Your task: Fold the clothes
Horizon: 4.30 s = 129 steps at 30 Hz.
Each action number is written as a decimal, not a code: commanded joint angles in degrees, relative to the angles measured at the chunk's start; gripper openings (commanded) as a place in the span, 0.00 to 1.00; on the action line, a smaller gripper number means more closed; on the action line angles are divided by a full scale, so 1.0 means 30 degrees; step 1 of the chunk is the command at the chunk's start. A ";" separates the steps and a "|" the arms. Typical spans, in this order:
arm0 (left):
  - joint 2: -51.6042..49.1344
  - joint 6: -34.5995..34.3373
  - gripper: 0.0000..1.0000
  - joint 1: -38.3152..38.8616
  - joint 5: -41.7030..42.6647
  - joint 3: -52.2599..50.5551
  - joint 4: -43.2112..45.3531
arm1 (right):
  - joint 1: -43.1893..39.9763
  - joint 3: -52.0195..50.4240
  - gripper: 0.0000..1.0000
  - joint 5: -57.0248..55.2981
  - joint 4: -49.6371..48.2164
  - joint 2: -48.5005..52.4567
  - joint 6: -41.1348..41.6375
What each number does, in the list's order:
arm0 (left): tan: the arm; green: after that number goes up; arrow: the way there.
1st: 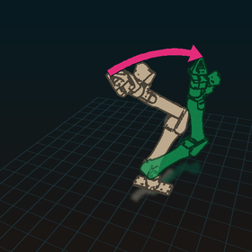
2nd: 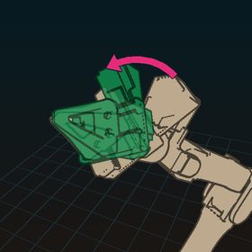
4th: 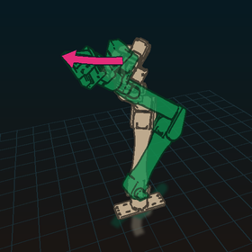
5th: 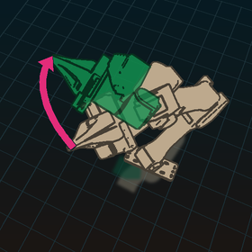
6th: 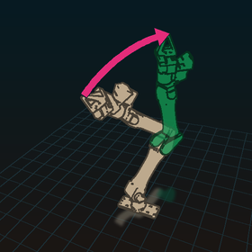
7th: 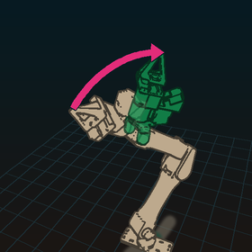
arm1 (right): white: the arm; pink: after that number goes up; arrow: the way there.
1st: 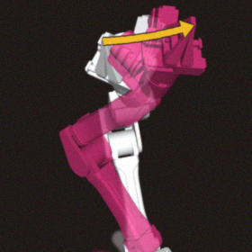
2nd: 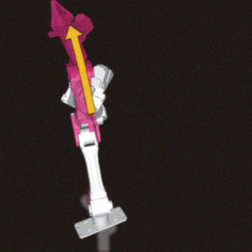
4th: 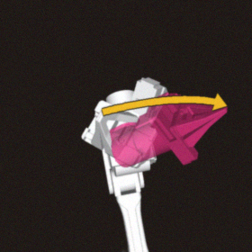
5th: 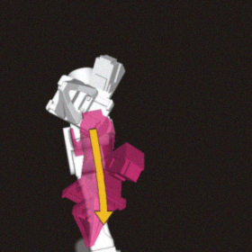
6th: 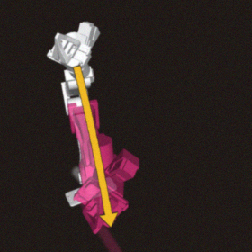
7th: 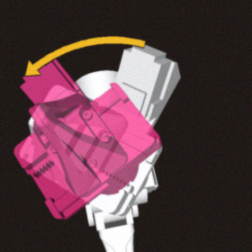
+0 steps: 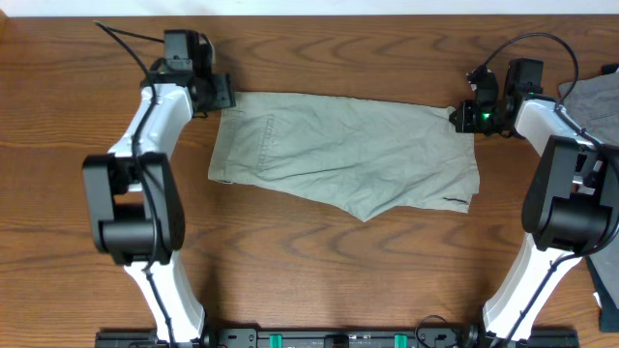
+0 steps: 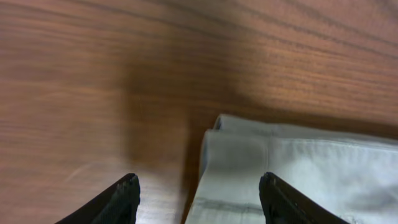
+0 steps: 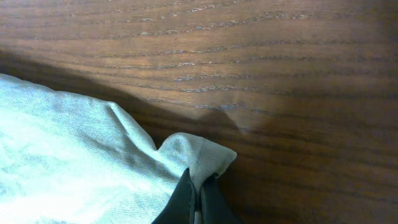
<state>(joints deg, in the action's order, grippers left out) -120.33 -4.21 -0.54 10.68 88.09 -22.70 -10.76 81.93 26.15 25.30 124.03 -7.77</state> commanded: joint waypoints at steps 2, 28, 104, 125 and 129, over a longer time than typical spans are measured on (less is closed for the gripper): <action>-0.0656 0.0306 0.63 -0.0029 0.1144 0.0036 0.0925 | -0.0160 -0.0066 0.02 0.0335 0.0066 0.0444 -0.0007; -0.1362 0.1239 0.43 -0.0044 0.2062 -0.0197 0.0459 | -0.0160 -0.0066 0.07 -0.0153 0.0087 0.0444 -0.0007; 0.3344 0.1166 0.06 -0.0277 0.2718 -0.0175 -0.3002 | -0.0211 0.0576 0.01 -0.0546 0.5209 -0.4197 0.0648; 0.6535 -0.1158 0.06 -0.0240 0.2572 -0.0969 -1.1992 | -0.0007 0.0073 0.01 0.1741 1.5497 -0.5479 0.0860; 0.6317 -0.1158 0.06 -0.0226 0.2419 -0.2098 -1.2284 | 0.0073 -0.1282 0.01 -0.0175 1.4834 -0.5479 0.2390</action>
<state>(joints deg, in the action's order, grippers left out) -100.07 -5.69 -1.02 18.92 84.88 -59.00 -10.74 81.41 30.11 70.81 108.77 -4.93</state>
